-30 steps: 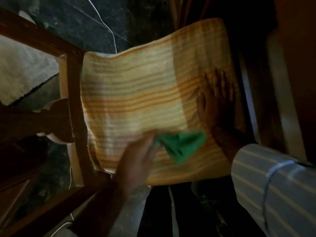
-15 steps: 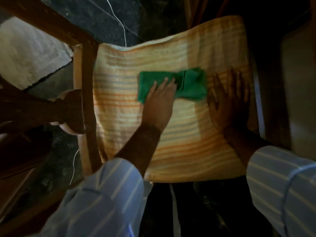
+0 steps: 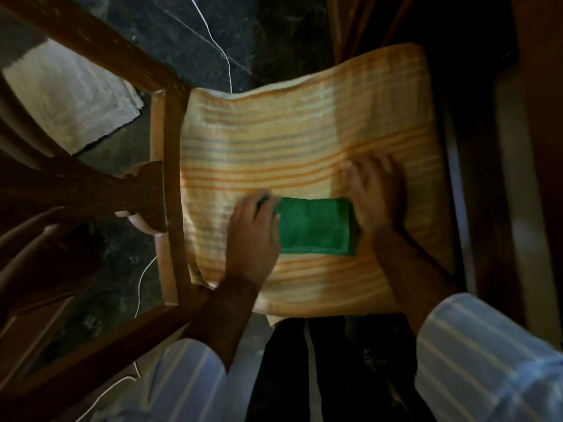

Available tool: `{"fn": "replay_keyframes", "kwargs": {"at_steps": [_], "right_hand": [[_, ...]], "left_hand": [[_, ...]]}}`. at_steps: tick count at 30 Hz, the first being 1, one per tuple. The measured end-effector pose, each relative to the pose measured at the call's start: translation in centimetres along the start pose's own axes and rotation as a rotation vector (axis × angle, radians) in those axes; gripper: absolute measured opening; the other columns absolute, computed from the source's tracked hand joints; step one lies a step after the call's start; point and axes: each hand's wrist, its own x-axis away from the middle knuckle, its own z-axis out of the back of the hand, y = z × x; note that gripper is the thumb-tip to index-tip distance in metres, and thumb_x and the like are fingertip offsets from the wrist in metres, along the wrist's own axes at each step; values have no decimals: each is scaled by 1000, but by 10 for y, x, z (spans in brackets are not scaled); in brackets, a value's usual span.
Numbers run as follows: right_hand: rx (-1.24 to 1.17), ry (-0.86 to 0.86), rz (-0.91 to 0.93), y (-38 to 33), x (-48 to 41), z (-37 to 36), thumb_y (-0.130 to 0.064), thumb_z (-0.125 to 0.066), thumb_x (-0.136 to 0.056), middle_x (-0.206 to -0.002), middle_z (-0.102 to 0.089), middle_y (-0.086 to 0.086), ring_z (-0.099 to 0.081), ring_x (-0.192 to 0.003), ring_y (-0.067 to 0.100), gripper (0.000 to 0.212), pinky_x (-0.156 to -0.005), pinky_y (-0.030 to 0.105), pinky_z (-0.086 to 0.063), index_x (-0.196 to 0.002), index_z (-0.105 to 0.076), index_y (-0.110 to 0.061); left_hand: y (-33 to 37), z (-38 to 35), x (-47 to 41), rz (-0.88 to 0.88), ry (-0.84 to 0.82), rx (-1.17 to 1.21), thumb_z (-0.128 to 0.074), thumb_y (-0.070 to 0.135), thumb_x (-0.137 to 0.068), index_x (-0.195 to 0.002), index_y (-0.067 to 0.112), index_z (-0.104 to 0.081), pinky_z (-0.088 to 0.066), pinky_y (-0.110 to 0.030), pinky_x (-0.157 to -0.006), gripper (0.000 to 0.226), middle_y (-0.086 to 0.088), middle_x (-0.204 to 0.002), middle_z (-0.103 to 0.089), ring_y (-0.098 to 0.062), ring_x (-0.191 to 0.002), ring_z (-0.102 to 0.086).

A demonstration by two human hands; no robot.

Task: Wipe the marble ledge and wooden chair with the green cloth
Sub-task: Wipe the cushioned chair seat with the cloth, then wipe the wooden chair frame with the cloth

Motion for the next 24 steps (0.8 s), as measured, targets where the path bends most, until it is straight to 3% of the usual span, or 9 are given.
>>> {"fn": "replay_keyframes", "kwargs": {"at_steps": [3, 5, 9, 12, 14, 15, 17, 19, 24], "right_hand": [[-43, -204, 80, -16, 24, 5, -59, -65, -90, -104, -76, 1, -71, -100, 29, 40, -90, 42, -55, -111, -72, -25], [31, -313, 87, -20, 32, 4, -73, -73, -74, -102, -75, -7, -71, -99, 23, 53, -95, 41, -53, -107, -65, -32], [73, -560, 19, -21, 20, 4, -66, -84, -70, -112, -76, -6, -70, -112, 23, 56, -96, 35, -46, -112, -70, -33], [-223, -606, -175, -27, 12, 11, -54, -93, -67, -85, -76, -8, -71, -87, 18, 39, -68, 23, -47, -85, -76, -25], [-542, -563, -305, -40, 14, 18, -44, -97, -67, -68, -73, -6, -71, -70, 11, 35, -58, 23, -48, -72, -71, -21], [-683, -564, -352, -47, 17, 22, -38, -97, -68, -68, -75, -6, -72, -66, 8, 33, -57, 21, -51, -72, -70, -20], [-913, -614, -415, -70, 20, 31, -28, -97, -68, -75, -80, -3, -76, -70, 9, 28, -56, 20, -56, -77, -71, -21], [-1115, -672, -471, -97, 18, 44, -26, -96, -64, -90, -83, 4, -80, -79, 17, 34, -62, 27, -63, -89, -73, -21], [-1452, -748, -478, -173, 2, 70, -19, -88, -71, -112, -83, 12, -82, -93, 24, 38, -70, 33, -66, -107, -76, -22]], "left_hand": [[-8, 10, -13, 153, -91, -66, -65, 21, -94, -147, 11, -46, -38, -46, -112, 57, -12, -146, -48, -31, -134, -42], [-14, 12, -22, 200, -179, -30, -70, 26, -92, -139, 12, -55, -40, -38, -106, 52, -11, -135, -56, -29, -127, -49], [-13, 28, -29, 311, -288, 77, -78, 33, -83, -99, 16, -71, -36, -21, -67, 24, -8, -98, -65, -24, -90, -62], [-12, 46, -17, 445, -188, 281, -78, 33, -82, -83, 23, -60, -38, -14, -49, 21, 2, -75, -62, -20, -72, -63], [-11, 66, -10, 477, -111, 385, -75, 36, -84, -86, 20, -58, -48, -17, -58, 23, -3, -79, -67, -24, -78, -67], [-9, 77, -7, 481, -65, 446, -74, 38, -84, -91, 16, -61, -57, -28, -70, 26, -7, -86, -70, -26, -85, -69], [-3, 108, -5, 508, 63, 565, -72, 38, -82, -101, 12, -65, -58, -48, -83, 33, -9, -98, -73, -28, -95, -71], [5, 145, -3, 531, 209, 612, -72, 38, -81, -103, 20, -67, -59, -50, -83, 29, -2, -100, -74, -20, -93, -72], [40, 242, -2, 436, 437, 351, -67, 52, -82, -95, 42, -56, -57, -23, -63, 20, 20, -86, -67, 9, -77, -65]]}}
